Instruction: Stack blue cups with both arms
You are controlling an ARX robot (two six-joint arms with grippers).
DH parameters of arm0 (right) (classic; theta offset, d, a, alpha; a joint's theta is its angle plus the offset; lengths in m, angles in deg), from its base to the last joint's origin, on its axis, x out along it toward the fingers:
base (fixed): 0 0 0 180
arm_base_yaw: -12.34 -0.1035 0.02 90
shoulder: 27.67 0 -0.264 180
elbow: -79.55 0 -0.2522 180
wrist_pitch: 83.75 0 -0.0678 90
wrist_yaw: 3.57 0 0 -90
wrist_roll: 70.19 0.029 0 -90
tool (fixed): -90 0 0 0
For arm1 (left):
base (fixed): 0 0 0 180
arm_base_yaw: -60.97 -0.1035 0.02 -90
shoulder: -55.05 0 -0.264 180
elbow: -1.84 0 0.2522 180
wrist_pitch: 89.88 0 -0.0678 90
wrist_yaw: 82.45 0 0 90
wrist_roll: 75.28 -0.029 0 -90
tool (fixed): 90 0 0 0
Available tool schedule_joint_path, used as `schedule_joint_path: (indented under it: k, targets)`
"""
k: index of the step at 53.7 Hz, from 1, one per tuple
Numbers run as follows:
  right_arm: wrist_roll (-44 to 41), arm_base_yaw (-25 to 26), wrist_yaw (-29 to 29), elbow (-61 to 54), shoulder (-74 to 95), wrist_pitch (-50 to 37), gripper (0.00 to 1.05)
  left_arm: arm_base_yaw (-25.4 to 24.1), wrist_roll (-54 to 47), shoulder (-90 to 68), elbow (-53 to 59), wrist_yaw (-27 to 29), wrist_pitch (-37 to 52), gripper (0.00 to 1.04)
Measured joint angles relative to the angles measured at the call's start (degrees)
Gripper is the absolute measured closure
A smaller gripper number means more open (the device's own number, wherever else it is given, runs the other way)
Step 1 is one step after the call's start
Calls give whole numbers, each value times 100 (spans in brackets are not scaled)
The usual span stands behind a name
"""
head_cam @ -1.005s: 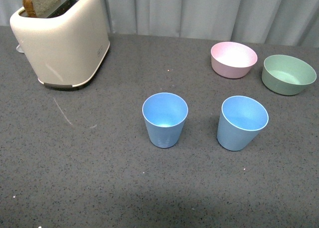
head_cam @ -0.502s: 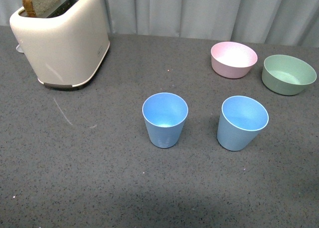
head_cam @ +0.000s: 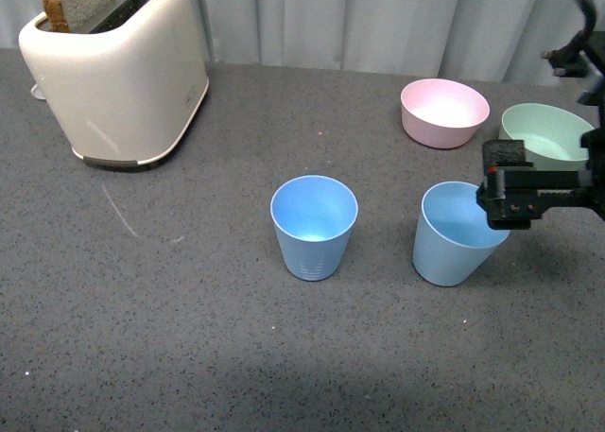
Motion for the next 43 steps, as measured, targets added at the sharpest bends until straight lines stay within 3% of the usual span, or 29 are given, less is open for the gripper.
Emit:
schedule_joint_path:
  k: [7, 10, 14, 27, 38, 43]
  targets:
    - [85, -127, 92, 341, 496, 214, 10, 0, 0, 0, 0, 0, 0, 7]
    - [120, -151, 140, 415, 588, 319, 15, 0, -2, 0, 0, 0, 0, 7]
    - [162, -177, 186, 503, 680, 457, 26, 0, -2, 0, 0, 0, 0, 7]
    - [339, -203, 201, 678, 772, 614, 74, 0, -2, 0, 0, 0, 0, 7]
    - [424, -201, 168, 691, 767, 678, 100, 0, -2, 0, 0, 0, 0, 7]
    - [431, -203, 127, 697, 697, 717, 104, 0, 0, 0, 0, 0, 0, 7]
